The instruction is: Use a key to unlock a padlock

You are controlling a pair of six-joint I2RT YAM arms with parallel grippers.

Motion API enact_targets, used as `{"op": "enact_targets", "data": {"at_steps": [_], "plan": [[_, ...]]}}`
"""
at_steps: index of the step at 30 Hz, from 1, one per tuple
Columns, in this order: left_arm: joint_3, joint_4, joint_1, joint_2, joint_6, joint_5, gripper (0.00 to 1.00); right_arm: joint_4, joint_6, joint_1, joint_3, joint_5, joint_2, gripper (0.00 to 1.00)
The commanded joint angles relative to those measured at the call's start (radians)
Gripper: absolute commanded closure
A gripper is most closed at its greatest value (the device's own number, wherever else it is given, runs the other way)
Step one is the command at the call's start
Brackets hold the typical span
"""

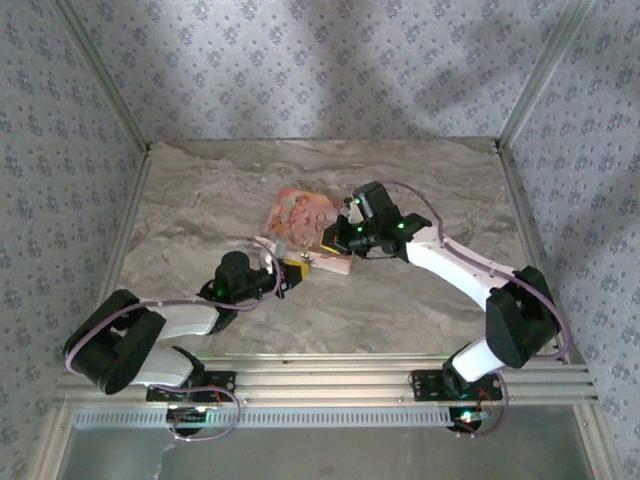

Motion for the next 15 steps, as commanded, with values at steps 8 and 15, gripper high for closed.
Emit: {"op": "enact_targets", "data": {"at_steps": [8,15], "plan": [[0.008,-0.309,-0.002,-0.158,0.063,-0.139,1.0,-0.113,-0.103,0.111,0.01,0.337,-0.049,1.0],[-0.015,-0.69,0.007,-0.434,0.099,-0.305,1.0,-0.036,-0.1,0.285,0.013,0.489,0.096,0.83]]}}
